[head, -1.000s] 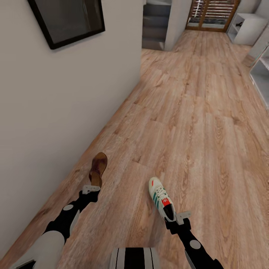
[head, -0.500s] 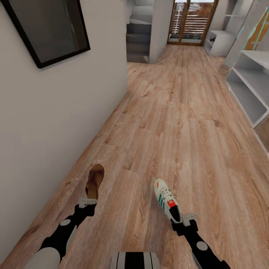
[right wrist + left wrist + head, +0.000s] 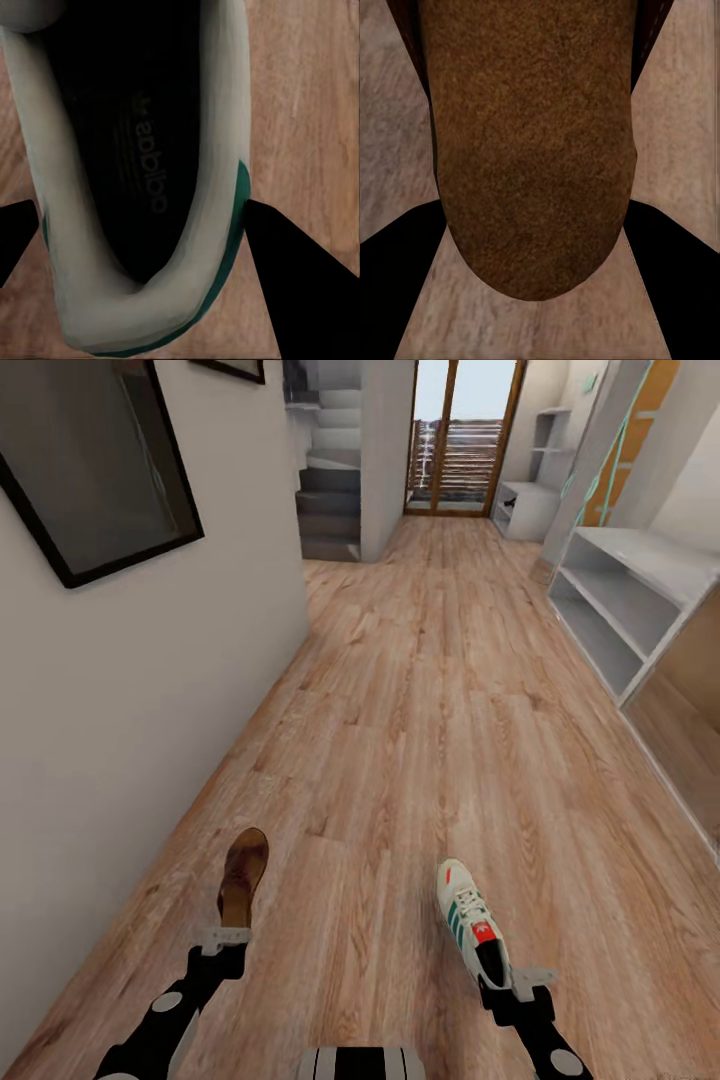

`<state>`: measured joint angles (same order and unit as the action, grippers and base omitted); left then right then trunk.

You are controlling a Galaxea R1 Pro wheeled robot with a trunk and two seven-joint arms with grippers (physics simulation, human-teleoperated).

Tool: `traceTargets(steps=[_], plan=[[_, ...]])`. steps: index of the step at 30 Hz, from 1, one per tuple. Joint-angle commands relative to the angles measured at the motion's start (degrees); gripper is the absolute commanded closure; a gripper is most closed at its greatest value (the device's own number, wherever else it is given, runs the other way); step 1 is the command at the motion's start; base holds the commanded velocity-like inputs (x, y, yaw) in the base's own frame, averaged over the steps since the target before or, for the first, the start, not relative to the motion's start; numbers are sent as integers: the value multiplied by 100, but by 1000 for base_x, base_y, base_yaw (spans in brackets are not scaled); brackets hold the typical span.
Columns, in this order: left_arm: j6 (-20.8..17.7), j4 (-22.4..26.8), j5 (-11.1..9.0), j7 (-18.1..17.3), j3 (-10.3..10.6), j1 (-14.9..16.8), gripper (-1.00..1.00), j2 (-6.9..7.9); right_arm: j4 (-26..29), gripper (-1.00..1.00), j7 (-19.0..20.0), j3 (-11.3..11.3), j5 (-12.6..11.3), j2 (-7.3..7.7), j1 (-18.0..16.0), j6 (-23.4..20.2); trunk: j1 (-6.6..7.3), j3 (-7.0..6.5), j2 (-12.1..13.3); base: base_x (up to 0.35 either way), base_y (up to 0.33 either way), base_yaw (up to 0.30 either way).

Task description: Pick up the two gym shoes and the two sandals from the corridor floor and place them onto the hallstand (shoe rack) in the corridor, making sure they are on the rack and not on the floor. Arrange them so the two gym shoes are next to each other and the two sandals are next to each other.

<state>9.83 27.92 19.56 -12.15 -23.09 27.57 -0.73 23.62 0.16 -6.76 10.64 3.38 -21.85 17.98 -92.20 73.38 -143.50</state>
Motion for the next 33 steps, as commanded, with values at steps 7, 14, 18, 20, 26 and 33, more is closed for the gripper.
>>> traceTargets(steps=[7,14,18,20,26,33], plan=[[810,-7,-101,528,-58,-735,100,-29,-587,100,22,-276,69,-1,-4,521,19,-196,8,0,0,-223],[988,-138,-312,761,-63,-864,100,18,-615,100,12,-282,69,-4,-4,582,37,-372,18,0,0,-105],[994,-141,-341,766,-64,-867,100,28,-610,100,18,-282,68,-5,-4,582,47,-461,23,0,0,-4],[992,-144,-344,767,-64,-867,100,29,-607,100,14,-282,67,-7,-4,583,52,-505,26,0,0,-1],[986,-147,-340,776,-61,-876,100,22,-637,100,10,-282,69,-19,-4,579,184,-626,266,0,0,-87],[991,-197,-347,776,-64,-876,100,27,-662,100,10,-282,69,-21,-4,576,338,-785,547,0,0,-224]])
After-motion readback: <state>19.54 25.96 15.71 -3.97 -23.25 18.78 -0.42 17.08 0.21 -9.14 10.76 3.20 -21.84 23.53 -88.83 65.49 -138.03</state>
